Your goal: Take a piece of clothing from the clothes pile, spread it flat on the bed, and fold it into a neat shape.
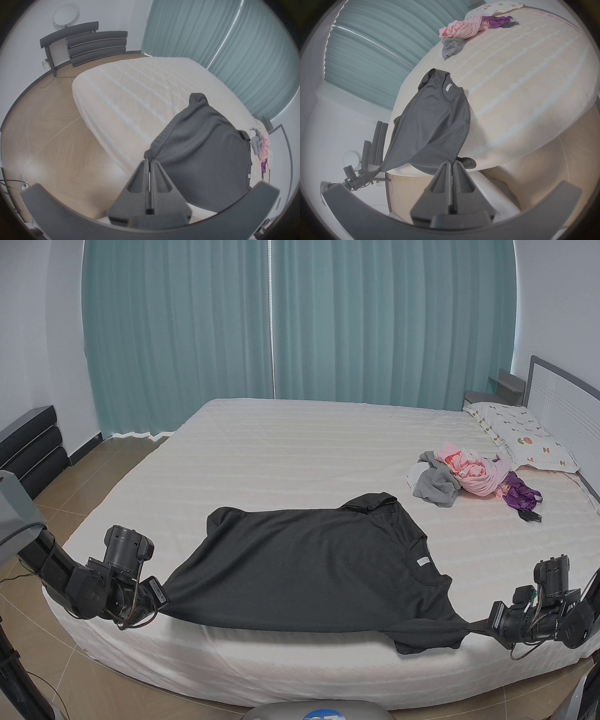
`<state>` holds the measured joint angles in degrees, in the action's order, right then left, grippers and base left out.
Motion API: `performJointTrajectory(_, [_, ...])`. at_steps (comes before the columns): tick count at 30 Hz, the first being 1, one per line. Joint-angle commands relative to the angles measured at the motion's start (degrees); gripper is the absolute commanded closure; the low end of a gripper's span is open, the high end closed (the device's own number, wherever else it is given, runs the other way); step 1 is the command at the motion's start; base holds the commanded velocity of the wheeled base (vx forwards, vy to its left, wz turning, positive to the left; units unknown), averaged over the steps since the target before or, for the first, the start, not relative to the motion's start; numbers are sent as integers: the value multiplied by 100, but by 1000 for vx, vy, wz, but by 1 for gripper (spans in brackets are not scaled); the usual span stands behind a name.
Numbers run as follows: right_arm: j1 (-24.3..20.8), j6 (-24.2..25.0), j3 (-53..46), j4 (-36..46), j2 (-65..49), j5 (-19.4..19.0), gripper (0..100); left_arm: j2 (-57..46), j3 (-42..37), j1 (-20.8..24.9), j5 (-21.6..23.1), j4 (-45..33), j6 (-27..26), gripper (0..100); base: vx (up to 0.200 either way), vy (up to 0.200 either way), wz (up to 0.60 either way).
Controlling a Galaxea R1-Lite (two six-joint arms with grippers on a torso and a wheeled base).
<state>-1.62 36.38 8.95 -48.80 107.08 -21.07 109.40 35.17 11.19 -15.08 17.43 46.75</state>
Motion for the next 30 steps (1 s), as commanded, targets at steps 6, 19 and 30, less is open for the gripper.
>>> performJointTrajectory(6, [22,-509,-341,2,190,24,100,-15,-414,129,-13,-29,-175,100,0,0,0])
performJointTrajectory(19, [-295,-931,-271,-244,1210,252,100,750,-327,349,40,67,-166,100,0,0,0])
performJointTrajectory(30, [-119,-887,-192,-1229,1632,296,0,1048,-107,375,137,67,-166,100,0,0,0])
